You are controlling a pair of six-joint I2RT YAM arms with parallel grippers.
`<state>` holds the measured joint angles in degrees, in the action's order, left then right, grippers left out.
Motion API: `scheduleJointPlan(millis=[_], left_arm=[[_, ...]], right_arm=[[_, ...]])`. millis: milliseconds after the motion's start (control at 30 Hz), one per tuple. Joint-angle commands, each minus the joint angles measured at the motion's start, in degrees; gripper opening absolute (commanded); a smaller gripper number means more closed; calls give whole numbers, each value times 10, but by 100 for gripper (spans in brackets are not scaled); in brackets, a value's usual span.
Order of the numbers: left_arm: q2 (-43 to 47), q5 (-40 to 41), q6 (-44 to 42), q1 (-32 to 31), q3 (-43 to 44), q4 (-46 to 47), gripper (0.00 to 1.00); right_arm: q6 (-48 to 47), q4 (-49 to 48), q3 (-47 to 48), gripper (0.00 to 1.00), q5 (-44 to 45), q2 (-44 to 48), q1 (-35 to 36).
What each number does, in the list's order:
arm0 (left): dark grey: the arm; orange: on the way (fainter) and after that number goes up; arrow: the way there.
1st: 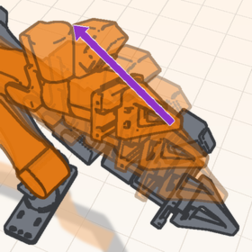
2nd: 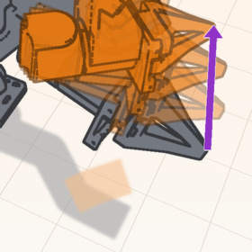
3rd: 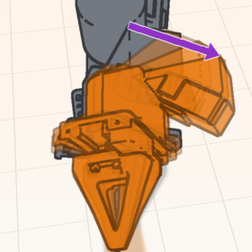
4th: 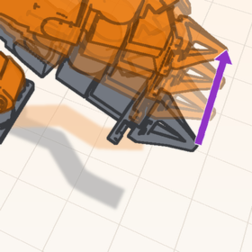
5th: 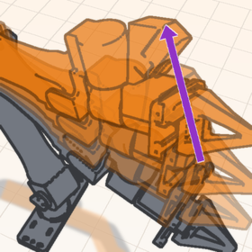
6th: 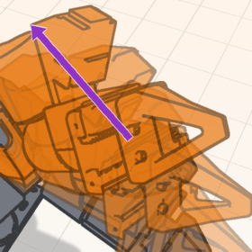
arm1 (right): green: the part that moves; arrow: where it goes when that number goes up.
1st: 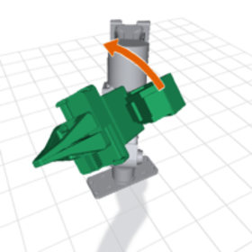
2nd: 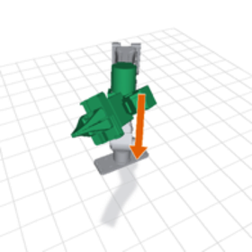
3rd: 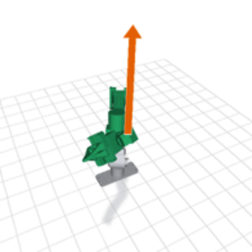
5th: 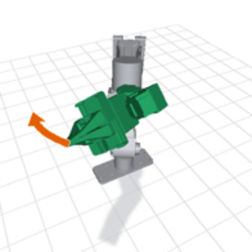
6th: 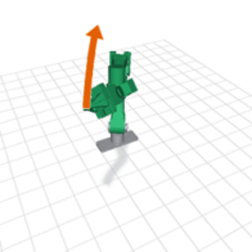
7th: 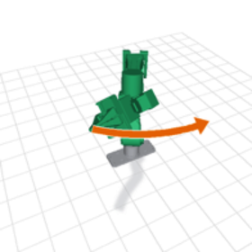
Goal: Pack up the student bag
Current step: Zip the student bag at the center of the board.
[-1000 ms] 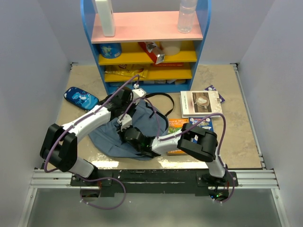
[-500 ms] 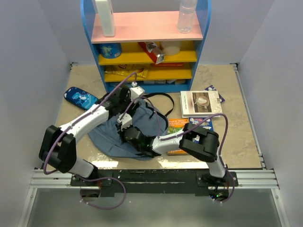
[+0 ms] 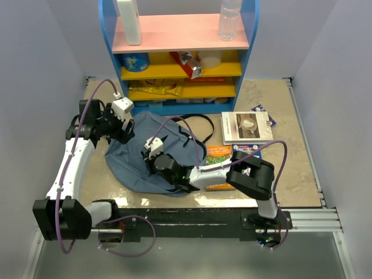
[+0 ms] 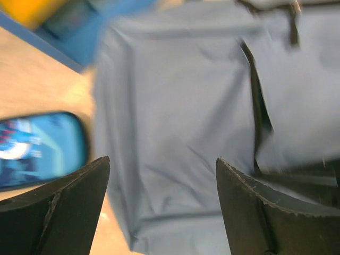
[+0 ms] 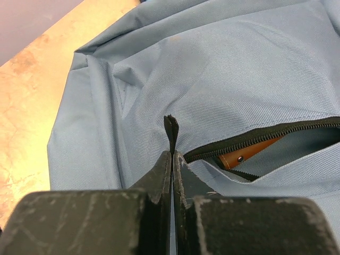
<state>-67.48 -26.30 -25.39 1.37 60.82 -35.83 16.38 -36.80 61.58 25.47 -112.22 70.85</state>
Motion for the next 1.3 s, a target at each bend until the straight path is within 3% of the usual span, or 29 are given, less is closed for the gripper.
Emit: scheduleJointPlan(millis=[0,367,467,600,1033,1133,1267], left_arm=[[-14,-129,-147,19,-44,-105,82],[-26,-137,-186,18,-76,-107,65],[-35,-139,-174,19,-83,-89,55],[-52,-135,-167,22,-76,-76,31],[-85,-162,-168,43,-69,-77,24],[-79,-161,-171,43,-69,-81,24],[-71,-159,-174,48,-69,-85,24]], right_arm=[[11,-17,23,0,-15,18,-11],[4,-15,65,4,-45,-22,-29],[4,-19,71,4,-53,-30,-30],[2,-26,71,5,-60,-36,-29],[-4,-20,106,19,-77,-71,-33],[0,-16,112,15,-81,-79,-37],[5,-10,114,0,-74,-79,-41]])
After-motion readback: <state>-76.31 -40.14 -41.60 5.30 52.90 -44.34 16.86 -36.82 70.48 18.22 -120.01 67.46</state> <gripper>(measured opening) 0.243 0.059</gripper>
